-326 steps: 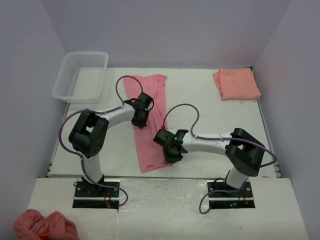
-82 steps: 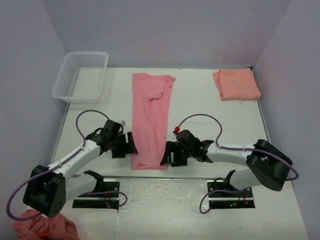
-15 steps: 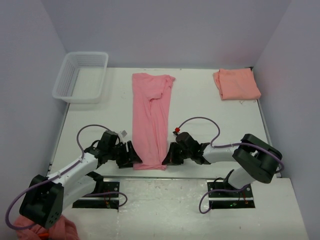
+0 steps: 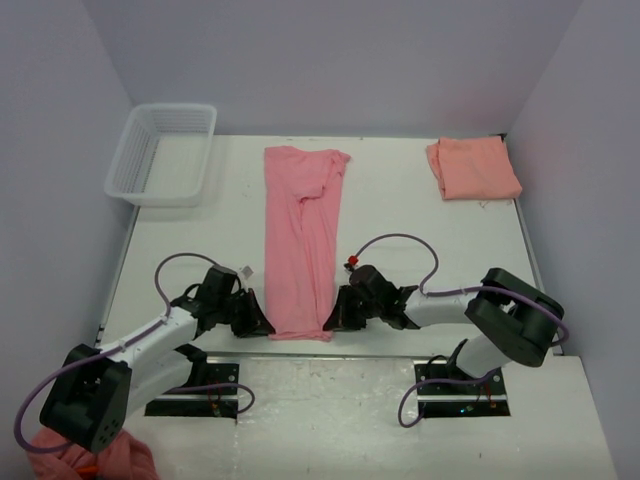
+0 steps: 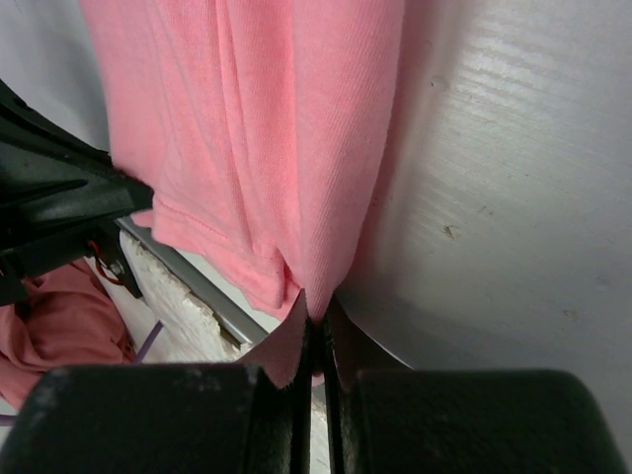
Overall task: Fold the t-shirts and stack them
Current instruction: Grab the bottom of the folded rectangular tshirt with both arms, then fold the folded rectangular tshirt in 1/3 of the way
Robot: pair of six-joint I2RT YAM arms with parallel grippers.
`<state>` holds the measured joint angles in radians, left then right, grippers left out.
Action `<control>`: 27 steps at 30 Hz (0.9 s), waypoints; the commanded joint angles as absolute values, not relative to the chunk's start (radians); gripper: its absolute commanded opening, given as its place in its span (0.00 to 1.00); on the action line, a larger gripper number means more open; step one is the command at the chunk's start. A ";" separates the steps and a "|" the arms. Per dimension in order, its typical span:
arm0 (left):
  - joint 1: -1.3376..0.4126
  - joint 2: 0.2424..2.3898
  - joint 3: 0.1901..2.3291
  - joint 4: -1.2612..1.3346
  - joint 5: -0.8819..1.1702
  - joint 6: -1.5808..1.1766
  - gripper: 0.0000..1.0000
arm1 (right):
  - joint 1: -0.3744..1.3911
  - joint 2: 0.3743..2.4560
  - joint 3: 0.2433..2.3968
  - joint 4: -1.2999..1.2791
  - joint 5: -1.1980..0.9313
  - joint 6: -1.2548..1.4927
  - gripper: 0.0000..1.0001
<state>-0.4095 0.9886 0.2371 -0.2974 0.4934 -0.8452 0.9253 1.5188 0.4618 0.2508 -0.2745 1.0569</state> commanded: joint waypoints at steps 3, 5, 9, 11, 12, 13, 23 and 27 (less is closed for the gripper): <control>-0.416 0.988 0.248 -0.382 0.373 -0.802 0.00 | 0.979 1.528 0.494 0.009 -0.140 1.005 0.00; -0.419 0.942 0.278 -0.440 0.359 -0.805 0.00 | 1.005 1.494 0.523 -0.083 -0.103 0.991 0.00; -0.439 0.810 0.365 -0.615 0.308 -0.824 0.00 | 1.048 1.425 0.545 -0.215 -0.057 0.982 0.00; -0.445 0.773 0.422 -0.670 0.288 -0.833 0.00 | 1.066 1.372 0.546 -0.285 -0.038 0.989 0.00; -0.445 0.744 0.449 -0.716 0.282 -0.838 0.00 | 1.084 1.352 0.545 -0.314 -0.032 0.992 0.00; -0.446 0.730 0.460 -0.733 0.281 -0.841 0.00 | 1.089 1.313 0.537 -0.328 -0.031 1.002 0.00; -0.451 0.660 0.456 -0.788 0.330 -0.856 0.00 | 1.126 1.177 0.508 -0.402 -0.041 1.040 0.00; -0.456 0.655 0.474 -0.798 0.344 -0.847 0.00 | 1.155 1.166 0.529 -0.445 -0.049 1.051 0.00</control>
<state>-0.4545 0.6636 0.4454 -0.7570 0.3672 -0.8539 1.1294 1.1831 0.5343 -0.2783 -0.0692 1.0439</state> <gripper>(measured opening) 0.008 0.011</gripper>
